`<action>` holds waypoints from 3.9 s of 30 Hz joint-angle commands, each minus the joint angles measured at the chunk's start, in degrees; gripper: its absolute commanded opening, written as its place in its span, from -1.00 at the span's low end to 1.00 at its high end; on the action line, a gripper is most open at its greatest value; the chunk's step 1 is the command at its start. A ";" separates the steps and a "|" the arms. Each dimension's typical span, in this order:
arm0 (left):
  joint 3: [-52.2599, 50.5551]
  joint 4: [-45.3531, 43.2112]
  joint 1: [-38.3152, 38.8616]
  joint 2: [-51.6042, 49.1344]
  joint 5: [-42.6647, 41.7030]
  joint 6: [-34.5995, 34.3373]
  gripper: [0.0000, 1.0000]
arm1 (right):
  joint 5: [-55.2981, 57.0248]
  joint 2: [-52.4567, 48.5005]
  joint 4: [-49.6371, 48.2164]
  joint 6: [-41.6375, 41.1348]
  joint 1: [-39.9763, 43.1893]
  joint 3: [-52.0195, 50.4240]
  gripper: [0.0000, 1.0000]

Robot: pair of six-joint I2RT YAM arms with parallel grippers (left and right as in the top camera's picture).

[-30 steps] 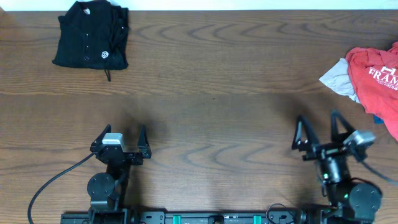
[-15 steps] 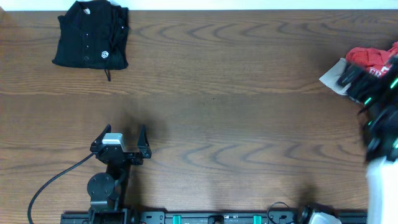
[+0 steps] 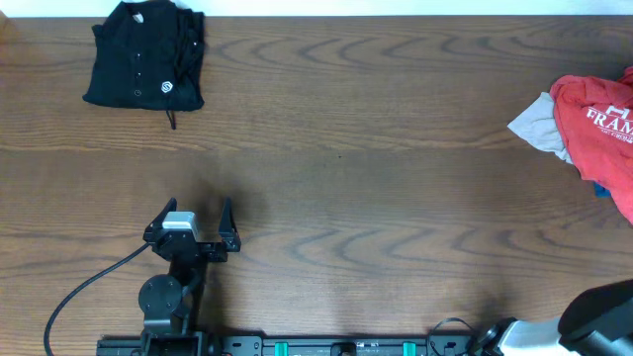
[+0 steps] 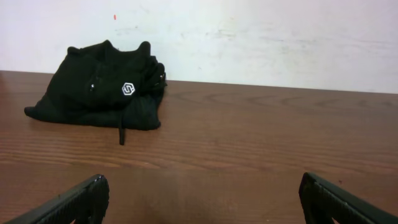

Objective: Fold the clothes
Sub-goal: 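Reach the right gripper toward the red T-shirt on the right, then grasp the red T-shirt with the right gripper and drag it to center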

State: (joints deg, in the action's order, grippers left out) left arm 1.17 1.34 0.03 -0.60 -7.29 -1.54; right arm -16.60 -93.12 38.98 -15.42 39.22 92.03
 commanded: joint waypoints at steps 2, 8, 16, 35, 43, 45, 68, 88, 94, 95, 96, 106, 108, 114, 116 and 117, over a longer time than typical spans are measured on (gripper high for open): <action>-0.94 2.01 -0.28 0.37 -0.79 -0.28 0.96 | -2.27 -5.11 -2.21 -0.92 3.04 1.22 0.99; -0.94 2.01 -0.28 0.37 -0.79 -0.28 0.96 | -1.92 -11.41 -7.41 -6.84 5.60 1.25 0.98; -0.94 2.01 -0.28 0.37 -0.79 -0.26 0.96 | -1.86 -19.47 -15.47 -10.73 6.67 1.25 0.99; -0.94 2.01 -0.28 0.37 -0.79 -0.26 0.96 | -4.70 -27.02 -26.82 -8.55 2.78 1.25 0.77; -0.94 2.01 -0.28 0.37 -0.79 -0.28 0.96 | -4.59 -27.02 -25.88 -8.50 2.97 1.25 0.21; -0.94 2.01 -0.28 0.37 -0.79 -0.28 0.96 | -4.50 -27.02 -25.40 -8.48 3.21 1.25 0.00; -0.94 2.01 -0.28 0.37 -0.79 -0.28 0.96 | -3.21 -12.74 -16.26 -6.25 2.29 1.27 -0.98; -0.94 2.01 -0.28 0.37 -0.79 -0.28 0.96 | 7.06 2.91 2.75 -9.51 -25.42 1.27 -0.98; -0.94 2.01 -0.28 0.37 -0.79 -0.28 0.96 | 17.03 2.86 4.52 -10.75 -39.89 1.22 -0.98; -0.94 2.01 -0.28 0.37 -0.79 -0.28 0.96 | 18.18 2.86 4.55 -10.75 -41.68 1.22 -0.98; -0.94 2.01 -0.28 0.37 -0.79 -0.28 0.96 | 19.39 2.84 4.57 -10.75 -43.78 1.22 -0.97; -0.94 2.01 -0.28 0.37 -0.79 -0.28 0.96 | 25.70 0.68 4.70 -12.46 -61.00 1.18 -0.98; -0.94 2.01 -0.28 0.37 -0.79 -0.28 0.96 | 26.32 -0.44 4.72 -12.44 -62.73 1.18 -0.98; -0.94 2.01 -0.28 0.37 -0.79 -0.28 0.96 | 24.04 -5.68 4.70 -12.39 -65.75 1.18 -0.52; -0.94 2.01 -0.28 0.37 -0.79 -0.26 0.96 | 20.17 -7.87 4.50 -12.31 -66.55 1.18 -0.45; -0.94 2.01 -0.28 0.37 -0.79 -0.28 0.96 | 18.01 -9.16 4.31 -12.17 -66.97 1.18 -0.43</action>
State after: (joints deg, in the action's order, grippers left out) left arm 1.17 1.34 0.03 -0.60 -7.29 -1.54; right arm 6.09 -99.13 43.48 -27.55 -26.20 92.31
